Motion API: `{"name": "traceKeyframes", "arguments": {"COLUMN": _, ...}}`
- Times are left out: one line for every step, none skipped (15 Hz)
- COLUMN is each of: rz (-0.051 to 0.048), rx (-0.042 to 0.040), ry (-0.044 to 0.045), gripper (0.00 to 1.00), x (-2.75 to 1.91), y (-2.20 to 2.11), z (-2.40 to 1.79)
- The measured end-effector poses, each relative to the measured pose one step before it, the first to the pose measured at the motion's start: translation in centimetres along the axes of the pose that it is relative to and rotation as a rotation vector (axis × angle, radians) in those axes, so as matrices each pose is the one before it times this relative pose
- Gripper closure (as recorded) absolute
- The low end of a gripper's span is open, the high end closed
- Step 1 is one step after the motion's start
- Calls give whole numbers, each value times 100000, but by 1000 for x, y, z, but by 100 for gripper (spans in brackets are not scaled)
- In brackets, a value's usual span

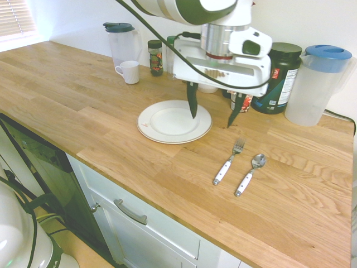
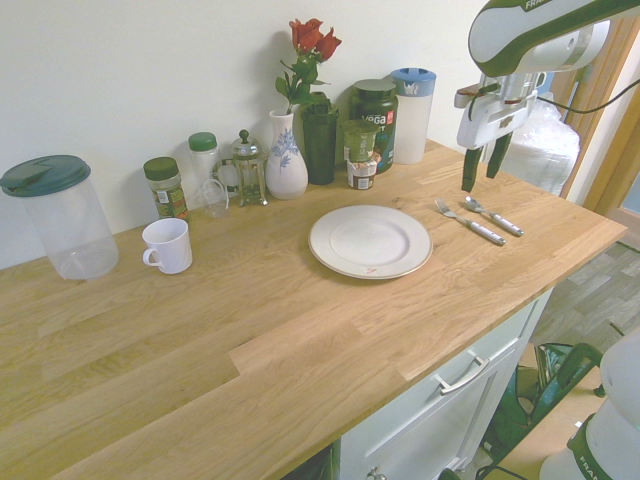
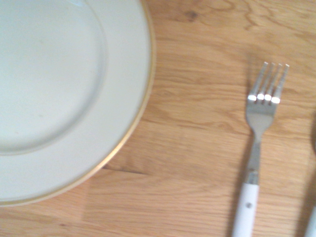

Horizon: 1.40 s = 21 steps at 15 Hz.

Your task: Put the spoon into the plate

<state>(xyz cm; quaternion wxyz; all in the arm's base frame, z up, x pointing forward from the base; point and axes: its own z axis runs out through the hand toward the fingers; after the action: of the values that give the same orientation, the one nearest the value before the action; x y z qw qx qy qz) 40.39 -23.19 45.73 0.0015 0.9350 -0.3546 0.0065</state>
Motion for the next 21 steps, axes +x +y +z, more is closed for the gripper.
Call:
{"name": "traceKeyframes", "arguments": {"rz": 1299, "rx": -436, "ry": -560, "gripper": 0, "x": 687, "y": 1213, "z": 585}}
{"name": "traceKeyframes", "arguments": {"rz": 1642, "rx": -471, "ry": -845, "gripper": 0, "x": 643, "y": 1098, "z": 863}}
{"name": "traceKeyframes", "arguments": {"rz": 1997, "rx": -549, "ry": -1168, "gripper": 0, "x": 446, "y": 878, "z": 821}}
{"name": "traceKeyframes", "arguments": {"rz": 2046, "rx": -463, "ry": -909, "gripper": 0, "x": 501, "y": 807, "z": 899}}
{"name": "traceKeyframes", "arguments": {"rz": 1645, "rx": -420, "ry": -461, "gripper": 0, "x": 461, "y": 629, "z": 794}}
{"name": "traceKeyframes", "arguments": {"rz": 1632, "rx": -422, "ry": -39, "gripper": 0, "x": 588, "y": 549, "z": 967}}
{"name": "traceKeyframes", "arguments": {"rz": 1396, "rx": -487, "ry": -106, "gripper": 0, "x": 547, "y": 480, "z": 960}}
{"name": "traceKeyframes", "arguments": {"rz": 1386, "rx": -619, "ry": -464, "gripper": 100, "x": 513, "y": 520, "z": 895}}
{"name": "traceKeyframes", "arguments": {"rz": 1709, "rx": -321, "ry": -321, "gripper": 100, "x": 564, "y": 600, "z": 837}}
{"name": "traceKeyframes", "arguments": {"rz": 1588, "rx": 96, "ry": -185, "gripper": 100, "x": 460, "y": 433, "z": 688}}
{"name": "traceKeyframes", "arguments": {"rz": 1086, "rx": 45, "ry": 68, "gripper": 100, "x": 461, "y": 200, "z": 528}}
{"name": "traceKeyframes", "arguments": {"rz": 721, "rx": -63, "ry": -42, "gripper": 100, "x": 435, "y": 57, "z": 421}}
{"name": "traceKeyframes", "arguments": {"rz": 297, "rx": -105, "ry": 12, "gripper": 100, "x": 352, "y": -97, "z": 264}}
{"name": "traceKeyframes", "arguments": {"rz": 293, "rx": 51, "ry": 110, "gripper": 100, "x": 305, "y": -105, "z": 142}}
{"name": "traceKeyframes", "arguments": {"rz": 175, "rx": 6, "ry": 1, "gripper": 100, "x": 230, "y": -109, "z": 125}}
{"name": "traceKeyframes", "arguments": {"rz": 207, "rx": 87, "ry": -21, "gripper": 100, "x": 196, "y": -113, "z": 156}}
{"name": "traceKeyframes", "arguments": {"rz": 217, "rx": 133, "ry": 148, "gripper": 100, "x": 139, "y": -79, "z": 239}}
{"name": "traceKeyframes", "arguments": {"rz": 301, "rx": 379, "ry": 394, "gripper": 100, "x": 125, "y": -100, "z": 232}}
{"name": "traceKeyframes", "arguments": {"rz": 82, "rx": 151, "ry": 288, "gripper": 100, "x": 89, "y": -108, "z": 206}}
{"name": "traceKeyframes", "arguments": {"rz": -167, "rx": -70, "ry": 213, "gripper": 100, "x": 45, "y": -134, "z": 151}}
{"name": "traceKeyframes", "arguments": {"rz": -326, "rx": -108, "ry": 93, "gripper": 100, "x": 11, "y": -191, "z": 148}}
